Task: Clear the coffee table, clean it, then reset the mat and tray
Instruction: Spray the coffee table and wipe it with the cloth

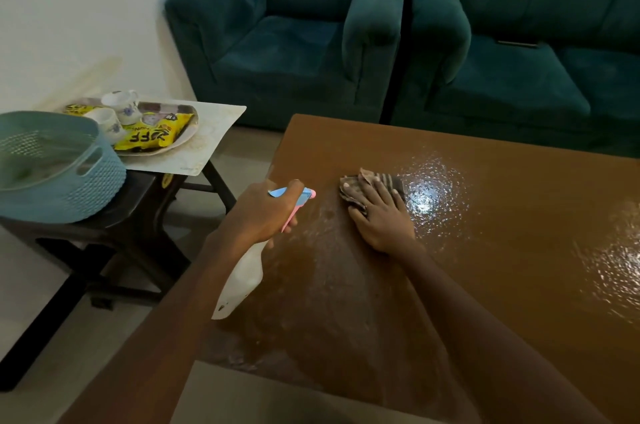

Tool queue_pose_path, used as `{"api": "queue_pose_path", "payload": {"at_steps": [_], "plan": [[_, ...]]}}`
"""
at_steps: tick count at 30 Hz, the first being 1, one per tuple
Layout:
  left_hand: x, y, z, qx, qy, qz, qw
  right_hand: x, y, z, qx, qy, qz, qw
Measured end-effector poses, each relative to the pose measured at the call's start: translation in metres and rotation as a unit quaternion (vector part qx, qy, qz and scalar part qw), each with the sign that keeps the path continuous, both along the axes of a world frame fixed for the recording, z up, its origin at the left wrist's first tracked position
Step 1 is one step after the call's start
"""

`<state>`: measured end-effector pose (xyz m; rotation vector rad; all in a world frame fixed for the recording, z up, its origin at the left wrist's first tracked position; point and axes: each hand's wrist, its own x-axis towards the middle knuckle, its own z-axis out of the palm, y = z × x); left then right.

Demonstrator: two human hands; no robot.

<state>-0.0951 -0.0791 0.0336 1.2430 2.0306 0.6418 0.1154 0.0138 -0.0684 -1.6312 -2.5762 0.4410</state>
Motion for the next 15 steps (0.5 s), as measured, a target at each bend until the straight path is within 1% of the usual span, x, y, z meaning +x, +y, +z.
{"api": "queue_pose_path", "payload": {"at_steps": [2, 5, 7, 10, 15], "plan": [[0.004, 0.002, 0.000, -0.001, 0.003, -0.012, 1.000, 0.020, -0.004, 0.000, 0.004, 0.007, -0.021, 1.000], [0.015, 0.009, -0.002, 0.005, 0.011, -0.041, 0.999, 0.059, -0.010, -0.001, 0.004, -0.004, -0.116, 0.993], [0.024, 0.015, -0.004, -0.011, 0.021, -0.059, 0.998, 0.080, -0.015, 0.001, -0.003, -0.007, -0.148, 0.989], [0.030, 0.020, -0.006, -0.032, 0.049, -0.079, 0.995, 0.090, -0.022, 0.002, -0.007, -0.006, -0.151, 0.988], [0.031, 0.021, 0.001, -0.009, 0.045, -0.075, 0.996, 0.090, -0.019, -0.001, -0.001, -0.006, -0.147, 0.989]]}}
